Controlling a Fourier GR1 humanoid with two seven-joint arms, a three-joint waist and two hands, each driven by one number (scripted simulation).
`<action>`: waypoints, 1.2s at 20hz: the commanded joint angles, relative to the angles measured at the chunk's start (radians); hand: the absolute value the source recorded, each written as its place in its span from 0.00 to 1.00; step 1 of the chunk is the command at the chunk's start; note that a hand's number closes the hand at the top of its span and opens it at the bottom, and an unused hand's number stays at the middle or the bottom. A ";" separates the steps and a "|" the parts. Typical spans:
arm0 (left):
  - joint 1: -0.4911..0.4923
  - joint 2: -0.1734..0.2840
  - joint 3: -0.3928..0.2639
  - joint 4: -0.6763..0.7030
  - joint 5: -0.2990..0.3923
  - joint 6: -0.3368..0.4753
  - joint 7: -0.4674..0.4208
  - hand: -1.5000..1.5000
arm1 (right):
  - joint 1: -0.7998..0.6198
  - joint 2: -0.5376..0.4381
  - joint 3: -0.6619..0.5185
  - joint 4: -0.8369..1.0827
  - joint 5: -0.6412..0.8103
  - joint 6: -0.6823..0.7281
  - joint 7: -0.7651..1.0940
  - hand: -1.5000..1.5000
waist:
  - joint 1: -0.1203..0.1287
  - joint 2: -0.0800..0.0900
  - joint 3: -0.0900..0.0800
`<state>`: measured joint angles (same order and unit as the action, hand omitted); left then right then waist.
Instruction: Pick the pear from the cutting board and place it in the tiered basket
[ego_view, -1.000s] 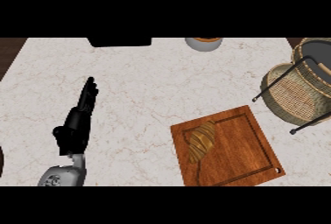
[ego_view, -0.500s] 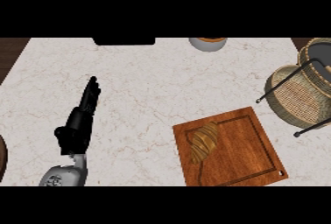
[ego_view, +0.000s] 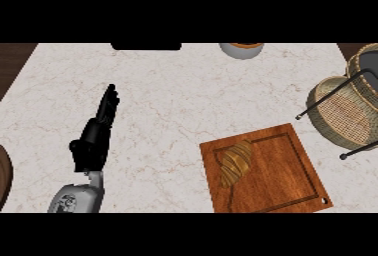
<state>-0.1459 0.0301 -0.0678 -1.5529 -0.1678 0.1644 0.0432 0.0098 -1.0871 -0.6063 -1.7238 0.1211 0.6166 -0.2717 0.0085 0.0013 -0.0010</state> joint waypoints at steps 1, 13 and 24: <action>-0.004 -0.028 -0.010 0.063 -0.004 0.008 -0.058 0.50 | -0.152 -0.007 0.130 0.096 0.076 -0.078 0.045 1.00 | 0.012 0.004 0.001; 0.002 0.000 -0.019 -0.018 0.003 -0.014 0.017 0.50 | -0.439 0.065 0.382 0.510 0.397 -0.291 -0.163 1.00 | 0.021 0.005 0.001; 0.088 -0.010 -0.053 -0.070 -0.011 -0.001 -0.021 0.50 | -0.649 0.161 0.345 0.806 0.234 -0.049 -0.064 0.00 | 0.020 0.003 0.001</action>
<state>-0.1330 0.0228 -0.0970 -1.5805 -0.1742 0.1677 0.0533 -0.5711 -0.9338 -0.2446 -1.0416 0.3840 0.5193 -0.3005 0.0246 0.0042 0.0000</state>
